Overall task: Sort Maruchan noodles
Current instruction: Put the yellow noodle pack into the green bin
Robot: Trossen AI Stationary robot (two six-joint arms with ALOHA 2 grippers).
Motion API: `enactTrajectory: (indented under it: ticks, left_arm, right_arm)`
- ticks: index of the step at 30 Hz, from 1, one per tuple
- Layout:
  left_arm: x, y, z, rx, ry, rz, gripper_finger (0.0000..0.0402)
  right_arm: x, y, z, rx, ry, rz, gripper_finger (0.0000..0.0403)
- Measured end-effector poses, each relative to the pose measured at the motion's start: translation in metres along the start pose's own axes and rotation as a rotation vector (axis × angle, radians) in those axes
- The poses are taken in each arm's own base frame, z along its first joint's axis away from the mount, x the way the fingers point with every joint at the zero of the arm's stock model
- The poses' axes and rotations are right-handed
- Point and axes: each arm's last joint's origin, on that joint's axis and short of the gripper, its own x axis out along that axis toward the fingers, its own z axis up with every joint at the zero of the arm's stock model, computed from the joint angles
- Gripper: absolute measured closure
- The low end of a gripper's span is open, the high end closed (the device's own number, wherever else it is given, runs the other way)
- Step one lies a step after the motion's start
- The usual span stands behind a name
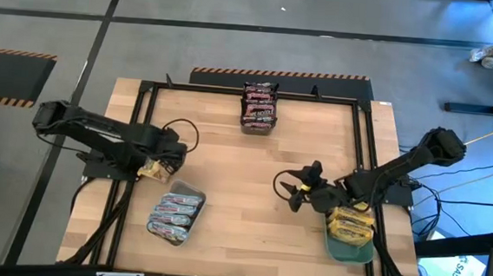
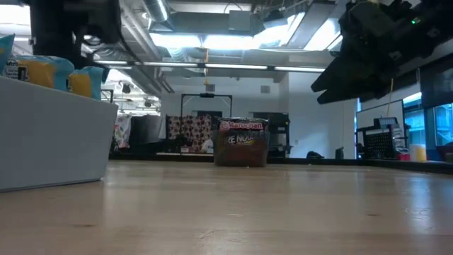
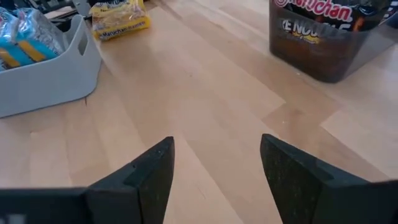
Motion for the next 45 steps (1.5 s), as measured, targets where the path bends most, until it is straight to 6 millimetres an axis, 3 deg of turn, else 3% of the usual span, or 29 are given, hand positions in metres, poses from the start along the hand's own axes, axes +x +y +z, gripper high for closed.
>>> enactTrajectory:
  ticks: [6, 12, 21, 27, 36, 45]
  left_arm:
    - [0.026, -0.008, 0.006, 0.052, 0.147, 0.09, 0.0231]
    - [0.041, -0.019, 0.018, 0.177, 0.148, 0.08, 0.0231]
    - [0.041, -0.042, 0.043, 0.288, -0.145, -0.046, 0.0231]
    - [0.039, -0.074, 0.058, 0.404, -0.329, -0.308, 0.0231]
    - [0.06, -0.136, 0.066, 0.535, -0.505, -0.546, 0.023]
    - [0.033, -0.225, 0.056, 0.84, -0.762, -0.64, 0.023]
  right_arm:
    - [0.0, 0.0, -0.001, -0.011, 0.013, 0.009, 0.018]
    - [0.0, 0.0, -0.001, -0.012, 0.019, 0.012, 0.018]
    - [0.0, 0.0, -0.001, -0.012, 0.012, 0.005, 0.018]
    - [0.0, 0.0, -0.001, -0.01, 0.011, 0.005, 0.018]
    - [0.008, 0.003, -0.009, -0.014, 0.024, -0.005, 0.018]
    - [0.022, 0.009, -0.019, -0.008, 0.04, 0.012, 0.018]
